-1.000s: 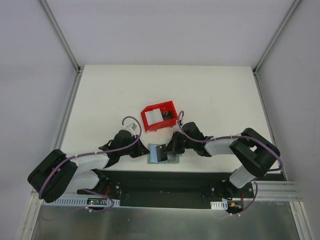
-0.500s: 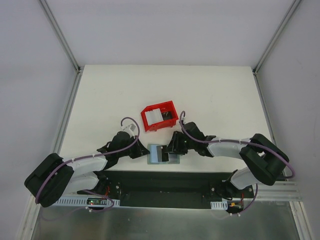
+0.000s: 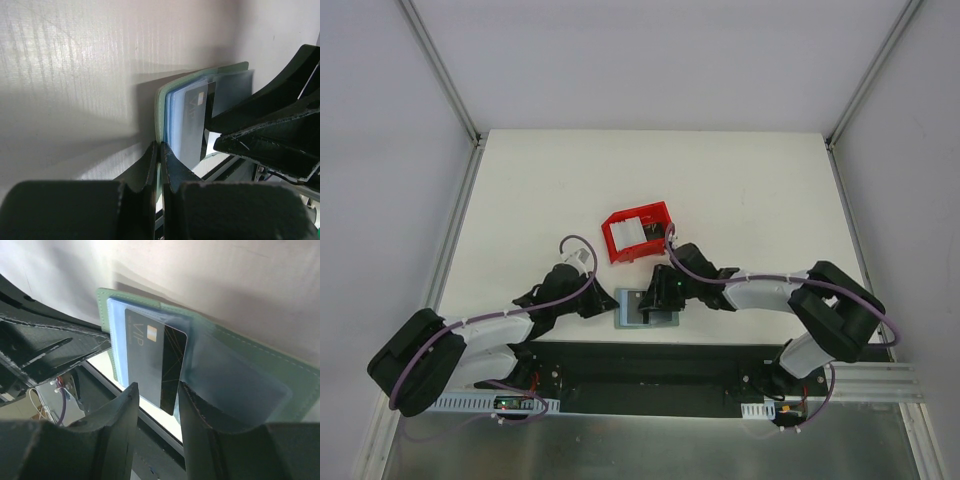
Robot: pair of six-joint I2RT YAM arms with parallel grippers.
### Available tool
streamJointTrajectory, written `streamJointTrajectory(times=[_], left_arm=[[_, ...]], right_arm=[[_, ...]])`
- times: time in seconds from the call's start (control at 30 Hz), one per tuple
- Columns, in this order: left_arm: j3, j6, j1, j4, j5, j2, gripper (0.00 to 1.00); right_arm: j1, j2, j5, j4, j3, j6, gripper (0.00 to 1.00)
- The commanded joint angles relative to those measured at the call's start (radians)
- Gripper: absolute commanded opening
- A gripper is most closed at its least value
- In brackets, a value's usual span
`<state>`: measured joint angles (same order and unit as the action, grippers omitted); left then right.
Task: Put the credit cards into the card holder
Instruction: Insert the credit card into the card holder.
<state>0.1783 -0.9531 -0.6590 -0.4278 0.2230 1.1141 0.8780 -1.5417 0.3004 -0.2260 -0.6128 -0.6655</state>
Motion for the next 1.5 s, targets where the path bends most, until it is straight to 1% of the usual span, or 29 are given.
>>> streamJointTrajectory(times=[0.0,0.43,0.53,0.67,0.73,0.93,1.0,1.2,1.47], left_arm=[[-0.02,-0.032,0.006,-0.014,-0.039,-0.031,0.0],[-0.022,-0.032,-0.013,-0.034,-0.045,-0.036,0.0],[-0.031,-0.035,-0.013,-0.026,-0.053,-0.056,0.0],[-0.033,-0.032,-0.013,0.014,-0.07,-0.112,0.0],[-0.031,-0.032,-0.013,0.035,-0.076,-0.146,0.0],[-0.02,-0.029,-0.013,0.077,-0.082,-0.203,0.0],[-0.02,-0.029,-0.013,0.078,-0.08,-0.204,0.0],[-0.017,-0.029,-0.013,0.078,-0.079,-0.203,0.0],[-0.02,-0.032,-0.013,0.074,-0.082,-0.204,0.0]], right_arm=[[0.03,-0.027,0.025,0.011,-0.07,-0.02,0.39],[0.045,-0.095,0.068,-0.007,-0.142,0.02,0.36],[0.042,-0.064,0.011,0.062,-0.139,0.055,0.38],[0.047,0.006,-0.144,0.268,-0.177,0.144,0.43],[0.053,0.041,-0.202,0.332,-0.194,0.174,0.46],[0.125,0.054,-0.294,0.431,-0.281,0.218,0.52],[0.162,0.037,-0.36,0.461,-0.323,0.225,0.53],[0.208,-0.058,-0.365,0.478,-0.403,0.237,0.54],[0.226,-0.135,-0.359,0.49,-0.469,0.259,0.56]])
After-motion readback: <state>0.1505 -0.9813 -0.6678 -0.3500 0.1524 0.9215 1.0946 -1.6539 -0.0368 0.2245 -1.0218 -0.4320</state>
